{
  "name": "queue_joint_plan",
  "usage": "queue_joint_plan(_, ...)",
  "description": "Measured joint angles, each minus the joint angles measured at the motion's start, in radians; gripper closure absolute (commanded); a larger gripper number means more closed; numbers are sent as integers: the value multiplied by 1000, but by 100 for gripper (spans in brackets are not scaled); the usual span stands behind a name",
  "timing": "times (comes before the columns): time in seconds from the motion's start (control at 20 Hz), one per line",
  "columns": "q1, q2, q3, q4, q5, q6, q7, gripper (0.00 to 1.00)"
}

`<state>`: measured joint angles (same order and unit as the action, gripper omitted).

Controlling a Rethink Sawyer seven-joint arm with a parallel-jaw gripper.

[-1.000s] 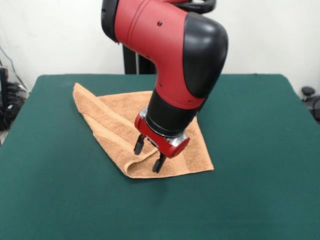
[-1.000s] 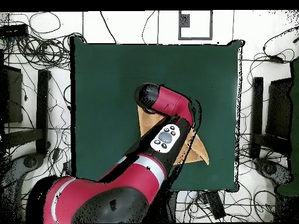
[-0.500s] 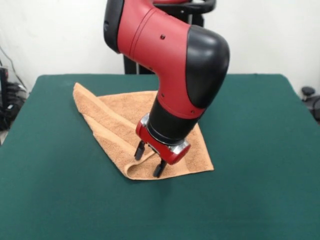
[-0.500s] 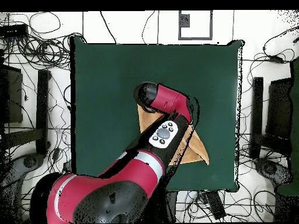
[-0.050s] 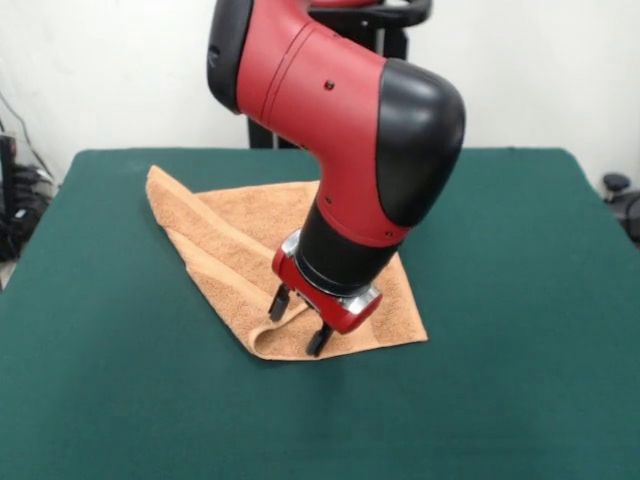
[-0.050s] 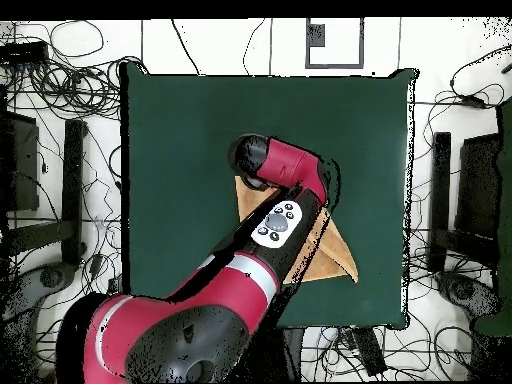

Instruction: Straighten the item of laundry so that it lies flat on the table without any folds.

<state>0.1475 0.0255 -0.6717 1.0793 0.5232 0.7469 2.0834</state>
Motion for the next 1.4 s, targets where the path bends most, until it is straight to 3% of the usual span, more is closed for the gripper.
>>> queue_joint_plan(1.4,-18,29,-18,-71,-4,85,0,0)
